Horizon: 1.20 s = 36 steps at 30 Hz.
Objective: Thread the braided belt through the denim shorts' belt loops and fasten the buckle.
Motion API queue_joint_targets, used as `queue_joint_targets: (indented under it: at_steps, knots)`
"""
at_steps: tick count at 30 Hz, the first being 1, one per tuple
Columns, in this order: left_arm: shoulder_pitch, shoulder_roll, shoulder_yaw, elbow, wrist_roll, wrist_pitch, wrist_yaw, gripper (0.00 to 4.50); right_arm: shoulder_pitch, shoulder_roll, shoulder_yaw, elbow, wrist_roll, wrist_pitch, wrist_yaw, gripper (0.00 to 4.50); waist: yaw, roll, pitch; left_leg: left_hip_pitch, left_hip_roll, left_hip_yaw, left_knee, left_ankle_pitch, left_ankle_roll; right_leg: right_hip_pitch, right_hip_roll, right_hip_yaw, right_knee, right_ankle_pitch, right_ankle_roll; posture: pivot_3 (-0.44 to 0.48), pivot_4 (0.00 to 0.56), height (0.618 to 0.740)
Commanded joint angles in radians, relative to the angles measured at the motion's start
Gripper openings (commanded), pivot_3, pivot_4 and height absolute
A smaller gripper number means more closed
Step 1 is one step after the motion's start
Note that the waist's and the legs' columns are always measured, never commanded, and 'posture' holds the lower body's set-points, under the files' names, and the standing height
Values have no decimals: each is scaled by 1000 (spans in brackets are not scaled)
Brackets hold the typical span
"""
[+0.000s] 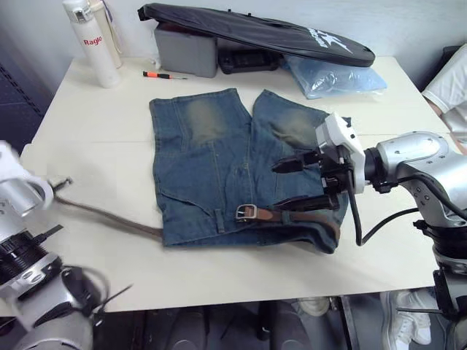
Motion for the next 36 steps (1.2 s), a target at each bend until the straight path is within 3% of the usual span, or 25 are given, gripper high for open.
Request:
queue_joint_targets:
  at_steps: [1, 10, 15, 22, 28, 36]
  knots:
    - [167, 215, -499, -261, -148, -320, -631, 47, 17, -29, -54, 15, -4, -46, -7, 4500, -1, 0, 0, 0, 0, 0, 0, 0, 0, 0, 0, 0, 0, 0, 0, 0, 150, 740]
    - [318, 479, -964, -370, 21, -951, -1303, 47, -12, 32, -46, 49, -111, -215, -129, 4500, -12, 1, 2, -2, 1, 4, -2, 0, 0, -4, 1, 1, -2, 0, -1, 0, 150, 740]
    - [297, 526, -1136, -308, 180, -1346, -1554, 47, -45, 98, 15, 57, -252, -409, -194, 4500, -11, 3, 3, -2, 1, 5, -2, -1, 0, -4, 1, 2, -3, 0, -1, 0, 150, 740]
    - [190, 450, -1229, -155, 296, -1602, -1682, 47, -75, 170, 115, 74, -381, -548, -210, 4500, -10, 4, 3, -3, 1, 6, 0, -1, 2, -4, 1, 2, -2, 0, 0, 0, 150, 740]
    - [164, 387, -1223, -128, 312, -1619, -1709, 47, -71, 200, 144, 66, -406, -565, -199, 4500, -10, 4, 3, -3, 1, 7, 1, -1, 3, -4, 1, 1, -1, 1, 0, 0, 150, 740]
    - [176, 364, -1193, -136, 313, -1587, -1706, 0, -69, 225, 158, 59, -407, -552, -189, 996, -12, 4, 4, -3, 1, 7, 1, -1, 3, -4, 1, 1, -1, 1, 0, 0, 150, 740]
